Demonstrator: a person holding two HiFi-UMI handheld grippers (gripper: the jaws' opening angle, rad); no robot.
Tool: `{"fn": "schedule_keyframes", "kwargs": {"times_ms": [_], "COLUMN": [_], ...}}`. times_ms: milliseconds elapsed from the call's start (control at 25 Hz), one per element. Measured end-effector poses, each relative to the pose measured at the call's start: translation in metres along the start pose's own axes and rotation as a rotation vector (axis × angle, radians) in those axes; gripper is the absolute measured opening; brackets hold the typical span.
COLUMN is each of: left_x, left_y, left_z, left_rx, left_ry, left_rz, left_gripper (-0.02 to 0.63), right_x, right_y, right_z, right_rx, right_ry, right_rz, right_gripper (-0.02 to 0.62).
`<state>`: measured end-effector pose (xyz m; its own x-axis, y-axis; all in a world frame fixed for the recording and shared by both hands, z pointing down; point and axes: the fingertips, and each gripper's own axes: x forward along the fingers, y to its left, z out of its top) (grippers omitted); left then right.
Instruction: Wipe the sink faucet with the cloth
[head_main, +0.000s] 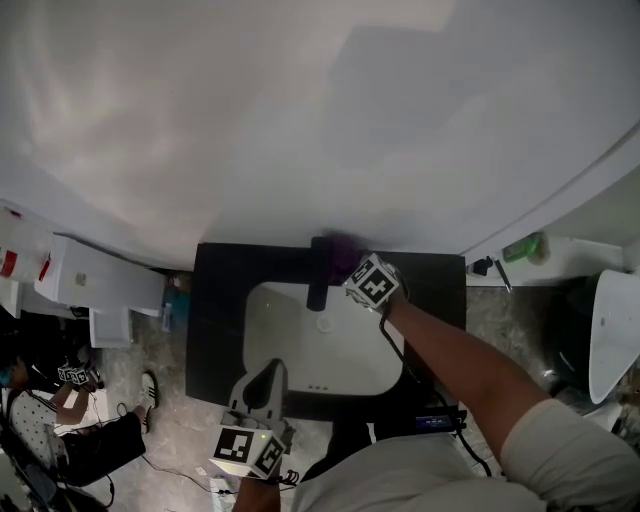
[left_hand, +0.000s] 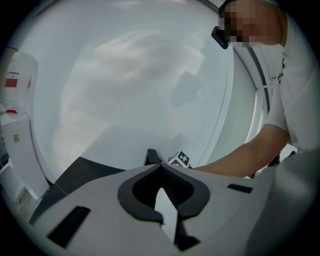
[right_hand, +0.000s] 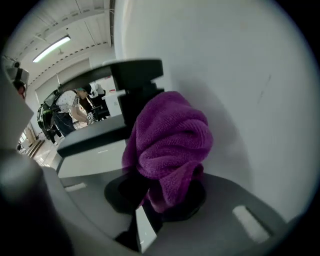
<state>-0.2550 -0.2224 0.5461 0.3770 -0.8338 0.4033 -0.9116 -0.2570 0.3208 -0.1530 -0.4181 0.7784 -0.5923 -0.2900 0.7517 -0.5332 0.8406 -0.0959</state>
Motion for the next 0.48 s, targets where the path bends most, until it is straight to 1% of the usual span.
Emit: {"fn": "schedule_keyframes", "kwargs": {"times_ms": [120,200,240,320,400,480], "left_x": [-0.003,-0.004,-0.004,-0.002,0.001,0.003], "left_y": [0.001,-0.001,-0.001,-0.003,-0.007,-0.013], "left_z": [-0.002,-0.003,-0.003,-0.001,0.003,0.008], "left_rx": [0.011,0.01,0.007,0.003,0.002,0.006], "left_ry": [0.006,0.006,0.004,-0.004,-0.014,-0.025], "left_rz": [0.012,0.012,0.013,0.009,-0.002,-0.016], "left_gripper": [0.008,0.008,0.008,0.008,0.008,0.007], "right_x": [0.022,0.022,0.017,-0.004,-0.03,-0.056], "right_y": [-0.004,-0.005,-0.002,0.003,0.006,0.009], "right_z": [-0.022,-0.025,-0.02,0.0,0.025,0.05], "right_rx": [0.013,0.007,-0.004,-0.021,-0.029,-0.04], "right_ry": [0.053,0.058,0.047,-0.023,-0.113,-0.18], "right_rz": [0.002,-0.001,0.001,0.0,-0.015,-0.027], "right_gripper": [0.063,0.063,0.063,0.063,0.063,0.061]}}
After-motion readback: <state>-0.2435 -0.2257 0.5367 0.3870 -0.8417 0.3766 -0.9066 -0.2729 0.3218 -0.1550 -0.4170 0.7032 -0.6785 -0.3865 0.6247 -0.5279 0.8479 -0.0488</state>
